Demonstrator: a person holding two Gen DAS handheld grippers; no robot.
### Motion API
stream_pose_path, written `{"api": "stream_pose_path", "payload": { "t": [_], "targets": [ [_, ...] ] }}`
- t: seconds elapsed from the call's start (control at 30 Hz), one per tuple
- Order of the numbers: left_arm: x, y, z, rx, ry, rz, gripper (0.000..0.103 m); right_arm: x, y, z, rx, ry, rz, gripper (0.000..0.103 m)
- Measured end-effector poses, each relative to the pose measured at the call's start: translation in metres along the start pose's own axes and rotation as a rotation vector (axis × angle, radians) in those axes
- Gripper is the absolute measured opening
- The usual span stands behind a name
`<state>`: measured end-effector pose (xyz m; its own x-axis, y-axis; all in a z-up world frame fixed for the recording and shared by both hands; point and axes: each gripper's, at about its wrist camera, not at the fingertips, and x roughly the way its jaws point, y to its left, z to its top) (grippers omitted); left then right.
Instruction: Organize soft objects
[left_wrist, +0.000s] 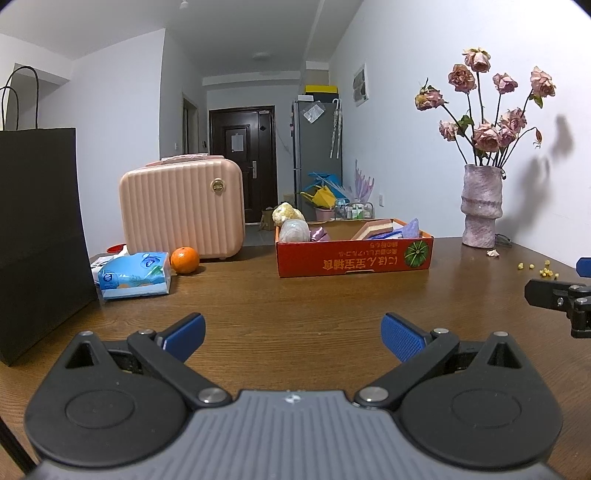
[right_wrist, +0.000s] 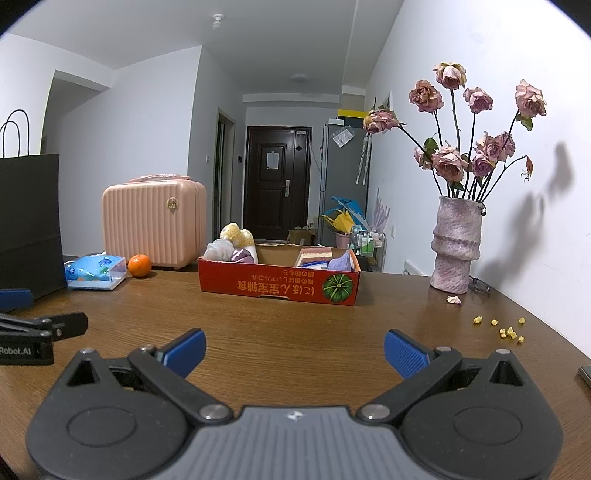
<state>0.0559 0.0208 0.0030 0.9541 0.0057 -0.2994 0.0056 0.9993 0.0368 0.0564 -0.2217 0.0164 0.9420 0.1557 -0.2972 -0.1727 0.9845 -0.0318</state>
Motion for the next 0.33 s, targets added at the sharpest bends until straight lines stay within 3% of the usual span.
{"api": "stream_pose_path", "payload": {
  "t": [0.33],
  "targets": [
    [0.0013,-0.0012,-0.0027,0.012,-0.001,0.005,0.103,0.0003,0.0012,-0.0020,0.000,0.004,0.000,0.103]
  ]
}}
